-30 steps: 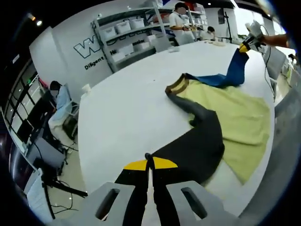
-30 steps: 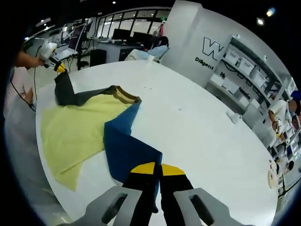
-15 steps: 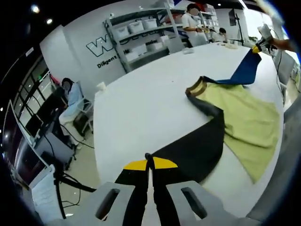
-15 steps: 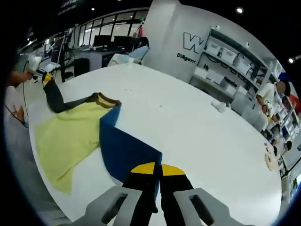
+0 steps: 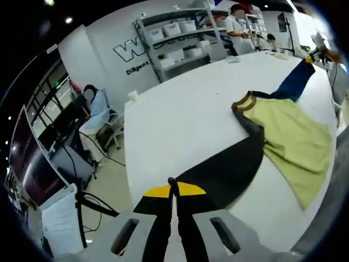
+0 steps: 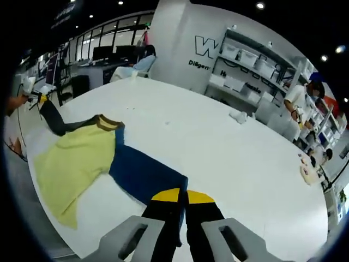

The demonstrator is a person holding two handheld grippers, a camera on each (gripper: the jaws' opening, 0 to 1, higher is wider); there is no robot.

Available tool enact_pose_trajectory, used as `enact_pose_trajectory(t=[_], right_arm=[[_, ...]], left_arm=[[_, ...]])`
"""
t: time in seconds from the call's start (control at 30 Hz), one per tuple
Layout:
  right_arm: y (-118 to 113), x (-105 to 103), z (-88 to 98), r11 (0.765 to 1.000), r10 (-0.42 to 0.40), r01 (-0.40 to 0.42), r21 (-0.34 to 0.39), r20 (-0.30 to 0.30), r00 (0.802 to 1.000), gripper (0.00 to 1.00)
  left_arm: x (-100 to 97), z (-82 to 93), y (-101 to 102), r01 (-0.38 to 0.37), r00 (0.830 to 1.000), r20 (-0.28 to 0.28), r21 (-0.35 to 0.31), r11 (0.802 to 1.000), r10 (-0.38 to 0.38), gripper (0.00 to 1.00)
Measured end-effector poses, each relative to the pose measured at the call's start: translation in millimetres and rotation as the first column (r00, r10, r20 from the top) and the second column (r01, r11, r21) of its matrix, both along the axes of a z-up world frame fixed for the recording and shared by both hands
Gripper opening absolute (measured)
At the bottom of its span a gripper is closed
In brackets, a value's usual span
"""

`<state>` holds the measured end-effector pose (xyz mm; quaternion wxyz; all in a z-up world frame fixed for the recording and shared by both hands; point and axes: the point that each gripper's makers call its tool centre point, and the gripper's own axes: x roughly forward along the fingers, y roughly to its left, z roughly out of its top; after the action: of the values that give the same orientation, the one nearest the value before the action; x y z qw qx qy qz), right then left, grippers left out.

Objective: Fold the garment on the visible template until the final outline fits inside the template.

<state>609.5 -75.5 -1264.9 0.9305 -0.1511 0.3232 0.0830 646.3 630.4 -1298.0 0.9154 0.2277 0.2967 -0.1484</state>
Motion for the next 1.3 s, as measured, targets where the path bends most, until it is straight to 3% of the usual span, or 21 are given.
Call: enact_pose_trajectory(t=[0.13, 0.57, 1.03, 1.17, 1.3], right_arm=[[-7, -1, -0.1, 1.0, -0.023, 0.023, -0.005, -0.005, 1.0, 0.0], [-26, -6, -10.9, 0.997, -0.078, 0.077, -0.009, -0.035, 0.996, 0.0], [-46, -19, -39.6, 0.99, -0.138, 0.137, -0.022, -0.099, 0.985, 0.0], [-42, -25, -53.7, 0.99, -0.142, 0.14, -0.023, -0.129, 0.982, 0.0], [-37, -27, -58.8, 0.991, -0.131, 0.128, -0.029, -0.14, 0.982, 0.0]], left_arm=[[1.4, 1.5, 11, -0.03, 1.0, 0.009, 0.014, 0.999, 0.03, 0.01], [9.5, 3.1, 42, -0.156, 0.988, -0.004, -0.026, 0.987, 0.156, 0.01], [1.2, -26.7, 61, -0.188, 0.98, -0.066, 0.008, 0.982, 0.188, 0.01], [-2.7, -37.8, 64, -0.197, 0.976, -0.096, 0.013, 0.98, 0.197, 0.01], [-3.9, -36.9, 62, -0.182, 0.979, -0.093, 0.026, 0.983, 0.183, 0.01]])
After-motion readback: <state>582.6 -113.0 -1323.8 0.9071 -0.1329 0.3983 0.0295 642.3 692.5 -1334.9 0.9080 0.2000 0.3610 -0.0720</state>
